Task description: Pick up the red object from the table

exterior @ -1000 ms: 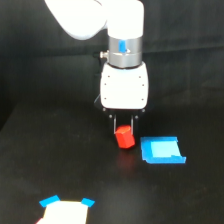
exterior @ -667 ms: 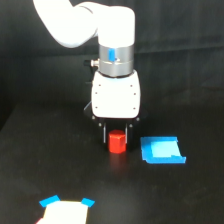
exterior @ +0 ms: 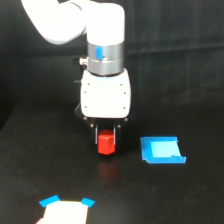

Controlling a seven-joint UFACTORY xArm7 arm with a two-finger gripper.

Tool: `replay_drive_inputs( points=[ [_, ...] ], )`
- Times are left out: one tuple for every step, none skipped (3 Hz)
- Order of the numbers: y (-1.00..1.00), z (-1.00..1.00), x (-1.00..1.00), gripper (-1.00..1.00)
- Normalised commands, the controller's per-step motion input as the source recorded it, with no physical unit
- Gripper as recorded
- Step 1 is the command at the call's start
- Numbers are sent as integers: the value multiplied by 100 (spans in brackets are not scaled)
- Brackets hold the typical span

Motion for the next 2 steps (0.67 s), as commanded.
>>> replay_drive_inputs(
  points=[
    [-100,100,-5,-81],
    [-63,100,-14,-74]
  ],
)
